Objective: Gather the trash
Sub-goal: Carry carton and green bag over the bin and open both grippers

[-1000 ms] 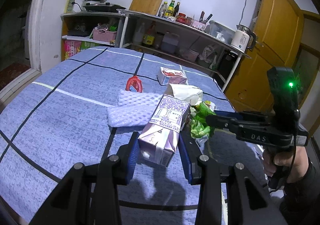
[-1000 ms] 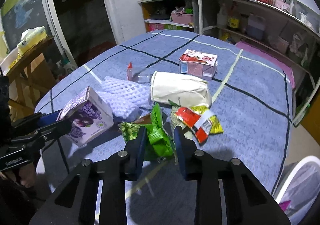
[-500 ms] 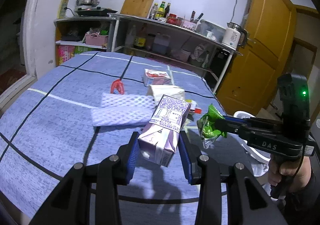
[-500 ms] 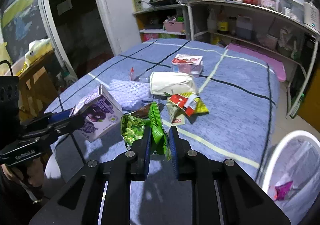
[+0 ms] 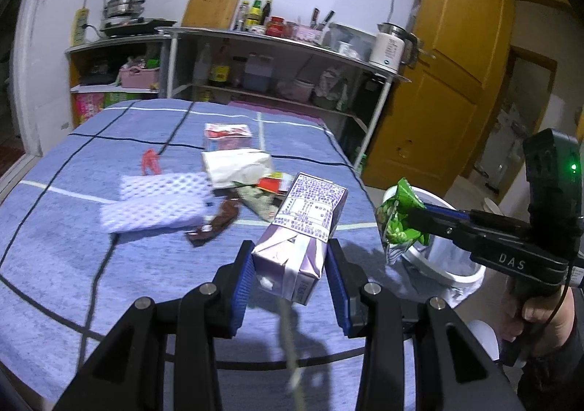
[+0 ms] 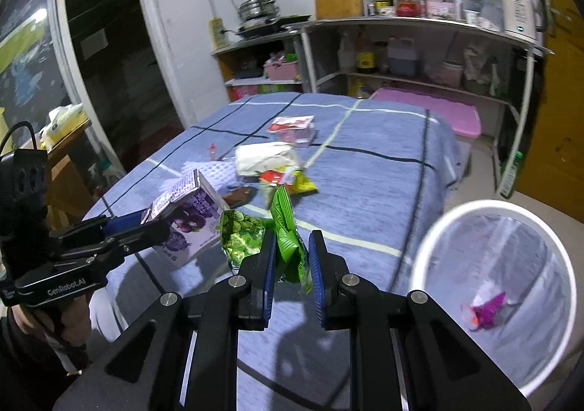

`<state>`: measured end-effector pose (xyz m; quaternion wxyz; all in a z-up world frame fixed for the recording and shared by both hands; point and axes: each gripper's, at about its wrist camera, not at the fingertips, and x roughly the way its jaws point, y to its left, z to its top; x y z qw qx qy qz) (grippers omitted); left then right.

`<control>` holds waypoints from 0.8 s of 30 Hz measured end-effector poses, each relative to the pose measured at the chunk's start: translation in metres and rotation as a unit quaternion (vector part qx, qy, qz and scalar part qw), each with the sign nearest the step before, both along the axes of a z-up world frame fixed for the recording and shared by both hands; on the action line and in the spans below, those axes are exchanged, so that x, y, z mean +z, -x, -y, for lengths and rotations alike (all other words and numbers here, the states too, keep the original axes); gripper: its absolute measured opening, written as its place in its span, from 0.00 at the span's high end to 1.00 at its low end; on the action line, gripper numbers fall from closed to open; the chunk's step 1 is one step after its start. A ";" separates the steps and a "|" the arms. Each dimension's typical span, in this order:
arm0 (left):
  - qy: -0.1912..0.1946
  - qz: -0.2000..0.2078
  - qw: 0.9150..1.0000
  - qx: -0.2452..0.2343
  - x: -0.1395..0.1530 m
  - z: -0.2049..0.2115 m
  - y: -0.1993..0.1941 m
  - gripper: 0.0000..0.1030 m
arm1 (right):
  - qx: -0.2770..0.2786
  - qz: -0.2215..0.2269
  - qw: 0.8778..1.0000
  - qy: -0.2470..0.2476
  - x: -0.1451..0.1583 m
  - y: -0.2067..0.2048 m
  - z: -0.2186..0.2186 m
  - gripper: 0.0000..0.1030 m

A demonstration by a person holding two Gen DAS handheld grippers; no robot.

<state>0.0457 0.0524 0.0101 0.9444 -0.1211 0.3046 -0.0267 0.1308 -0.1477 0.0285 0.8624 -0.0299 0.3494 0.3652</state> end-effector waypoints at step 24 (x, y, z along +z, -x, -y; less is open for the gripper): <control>-0.013 -0.001 0.992 -0.123 0.013 0.111 -0.059 0.61 | -0.141 -0.012 0.990 -0.001 -0.009 -0.012 0.123 0.82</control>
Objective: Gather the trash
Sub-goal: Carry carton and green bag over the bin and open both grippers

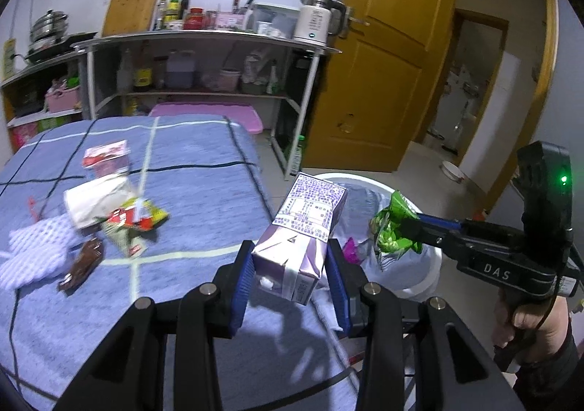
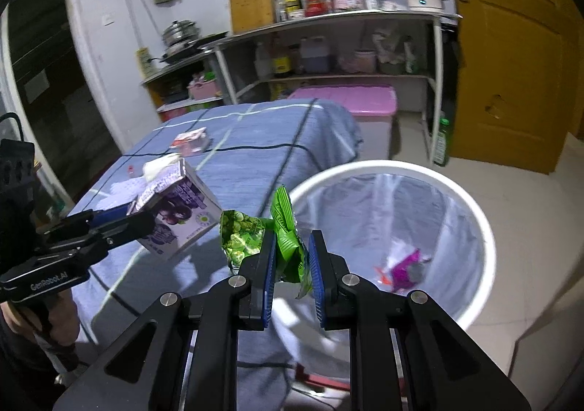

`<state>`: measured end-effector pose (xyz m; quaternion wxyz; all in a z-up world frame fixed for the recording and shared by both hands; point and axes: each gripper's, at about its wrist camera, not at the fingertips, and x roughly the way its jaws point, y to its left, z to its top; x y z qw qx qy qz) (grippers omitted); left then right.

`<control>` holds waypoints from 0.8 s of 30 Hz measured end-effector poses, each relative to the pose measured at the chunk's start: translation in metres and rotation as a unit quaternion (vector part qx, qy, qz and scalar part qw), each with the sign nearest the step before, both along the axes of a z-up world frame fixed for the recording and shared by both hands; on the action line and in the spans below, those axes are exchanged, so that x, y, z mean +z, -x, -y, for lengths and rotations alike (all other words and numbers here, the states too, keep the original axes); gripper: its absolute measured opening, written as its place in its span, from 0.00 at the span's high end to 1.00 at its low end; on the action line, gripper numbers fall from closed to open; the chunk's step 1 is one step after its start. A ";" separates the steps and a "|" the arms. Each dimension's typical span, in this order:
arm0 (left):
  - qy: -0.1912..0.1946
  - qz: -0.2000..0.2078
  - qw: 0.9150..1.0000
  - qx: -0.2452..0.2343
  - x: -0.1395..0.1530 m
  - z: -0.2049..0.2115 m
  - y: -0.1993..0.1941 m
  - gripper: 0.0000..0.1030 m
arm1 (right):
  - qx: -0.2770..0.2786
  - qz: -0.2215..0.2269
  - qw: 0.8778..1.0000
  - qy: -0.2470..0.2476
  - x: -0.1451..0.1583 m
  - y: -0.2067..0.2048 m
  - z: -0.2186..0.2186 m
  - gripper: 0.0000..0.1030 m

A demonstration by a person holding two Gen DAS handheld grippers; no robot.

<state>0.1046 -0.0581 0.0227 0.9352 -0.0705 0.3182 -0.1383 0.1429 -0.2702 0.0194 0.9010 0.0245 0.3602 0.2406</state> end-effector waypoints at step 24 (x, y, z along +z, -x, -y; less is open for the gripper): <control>-0.015 -0.037 0.996 -0.082 -0.020 0.070 -0.045 0.60 | -0.066 -0.055 0.996 0.028 -0.038 -0.024 0.049 0.77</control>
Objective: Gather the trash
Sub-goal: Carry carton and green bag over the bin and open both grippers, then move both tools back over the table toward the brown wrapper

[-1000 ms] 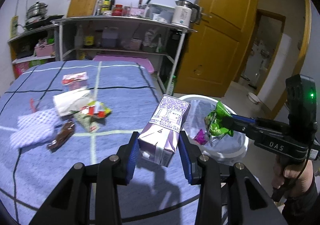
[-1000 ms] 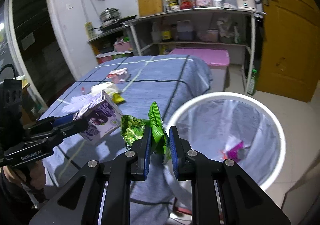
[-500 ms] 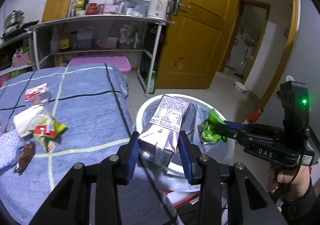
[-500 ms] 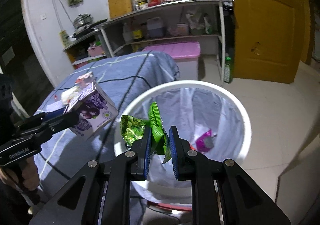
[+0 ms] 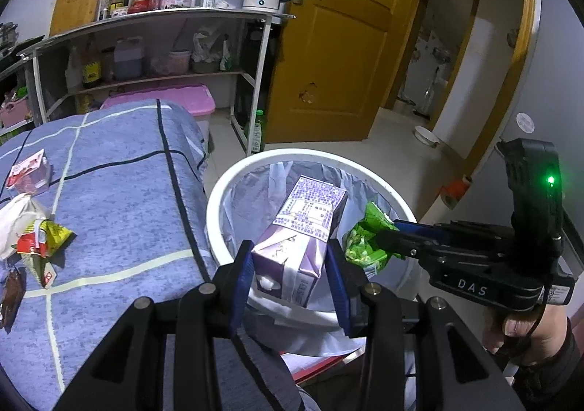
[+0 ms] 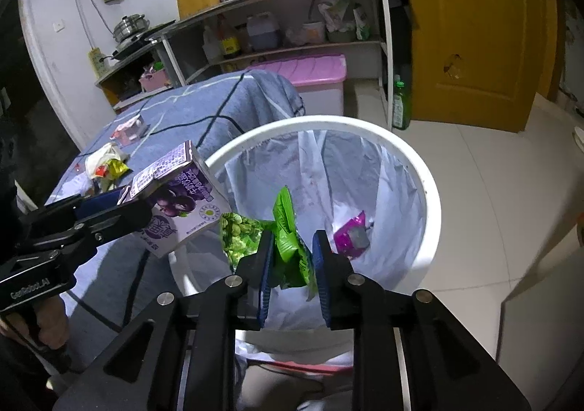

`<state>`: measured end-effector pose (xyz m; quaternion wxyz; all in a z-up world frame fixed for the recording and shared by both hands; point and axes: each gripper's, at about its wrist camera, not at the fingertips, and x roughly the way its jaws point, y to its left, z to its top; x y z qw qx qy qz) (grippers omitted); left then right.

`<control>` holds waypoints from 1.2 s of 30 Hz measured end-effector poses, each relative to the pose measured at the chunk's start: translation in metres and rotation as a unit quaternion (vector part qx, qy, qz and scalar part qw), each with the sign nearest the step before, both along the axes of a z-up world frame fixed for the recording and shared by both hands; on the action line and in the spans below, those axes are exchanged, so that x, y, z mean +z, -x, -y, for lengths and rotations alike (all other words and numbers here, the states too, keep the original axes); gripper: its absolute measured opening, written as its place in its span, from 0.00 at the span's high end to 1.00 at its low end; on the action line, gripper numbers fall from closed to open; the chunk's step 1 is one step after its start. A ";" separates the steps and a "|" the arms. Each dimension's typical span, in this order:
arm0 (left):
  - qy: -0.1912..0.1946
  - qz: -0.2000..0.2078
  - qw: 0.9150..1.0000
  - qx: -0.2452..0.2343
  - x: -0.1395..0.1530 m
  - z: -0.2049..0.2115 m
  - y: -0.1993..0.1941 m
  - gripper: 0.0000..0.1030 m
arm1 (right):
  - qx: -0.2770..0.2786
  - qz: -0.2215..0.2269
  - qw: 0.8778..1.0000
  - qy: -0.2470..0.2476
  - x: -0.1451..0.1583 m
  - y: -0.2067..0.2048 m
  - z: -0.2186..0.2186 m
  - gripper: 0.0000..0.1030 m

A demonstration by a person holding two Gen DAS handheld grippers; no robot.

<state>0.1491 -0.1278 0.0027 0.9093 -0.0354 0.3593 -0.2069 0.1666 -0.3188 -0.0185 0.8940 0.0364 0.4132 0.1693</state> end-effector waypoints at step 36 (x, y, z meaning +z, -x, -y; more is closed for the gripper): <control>0.024 0.034 0.998 0.054 0.024 -0.051 0.052 0.48 | 0.056 0.075 0.996 0.003 0.049 0.050 -0.049 0.64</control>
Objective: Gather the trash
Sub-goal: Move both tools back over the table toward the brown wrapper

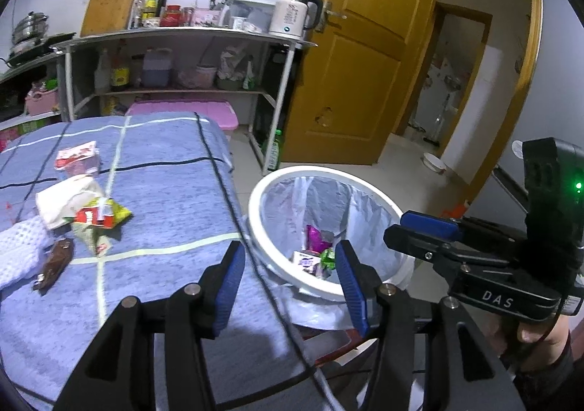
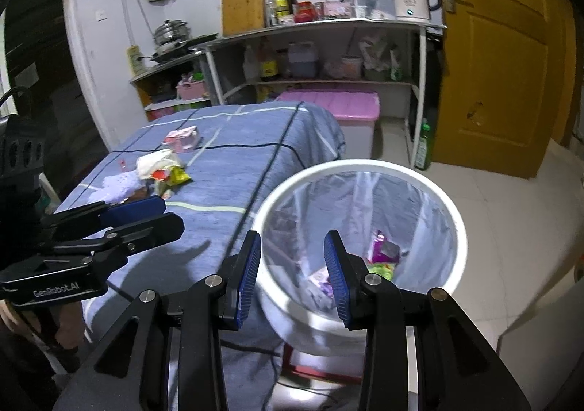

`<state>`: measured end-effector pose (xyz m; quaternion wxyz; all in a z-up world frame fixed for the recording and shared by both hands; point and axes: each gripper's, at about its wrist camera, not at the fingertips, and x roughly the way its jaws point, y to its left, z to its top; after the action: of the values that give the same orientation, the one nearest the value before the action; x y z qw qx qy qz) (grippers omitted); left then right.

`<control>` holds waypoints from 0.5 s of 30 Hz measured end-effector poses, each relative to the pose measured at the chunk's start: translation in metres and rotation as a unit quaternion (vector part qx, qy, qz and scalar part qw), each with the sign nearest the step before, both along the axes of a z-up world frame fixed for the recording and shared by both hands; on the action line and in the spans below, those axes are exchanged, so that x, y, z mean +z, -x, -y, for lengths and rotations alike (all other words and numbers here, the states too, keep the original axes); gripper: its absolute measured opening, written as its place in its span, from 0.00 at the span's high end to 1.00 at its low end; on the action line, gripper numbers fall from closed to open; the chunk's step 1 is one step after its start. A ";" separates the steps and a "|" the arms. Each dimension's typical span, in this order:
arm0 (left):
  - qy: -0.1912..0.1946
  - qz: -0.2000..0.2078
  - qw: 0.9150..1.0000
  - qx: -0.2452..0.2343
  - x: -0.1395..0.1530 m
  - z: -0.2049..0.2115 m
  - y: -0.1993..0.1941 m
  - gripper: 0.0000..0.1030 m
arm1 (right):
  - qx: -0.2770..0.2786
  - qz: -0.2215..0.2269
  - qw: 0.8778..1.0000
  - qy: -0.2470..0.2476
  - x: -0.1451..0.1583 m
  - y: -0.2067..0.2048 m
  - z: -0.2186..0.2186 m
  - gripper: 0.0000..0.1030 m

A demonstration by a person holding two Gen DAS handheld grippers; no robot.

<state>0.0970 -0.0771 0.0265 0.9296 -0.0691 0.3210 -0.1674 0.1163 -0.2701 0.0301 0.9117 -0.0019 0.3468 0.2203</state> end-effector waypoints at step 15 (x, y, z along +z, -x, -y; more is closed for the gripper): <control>0.002 0.003 0.998 0.061 -0.003 -0.049 0.027 0.48 | 0.049 0.006 0.999 0.004 0.001 0.018 -0.046 0.64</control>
<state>0.0696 -0.0279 0.0237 0.9388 -0.0899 0.3135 -0.1109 0.0984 -0.2244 0.0315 0.9017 -0.0239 0.3421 0.2632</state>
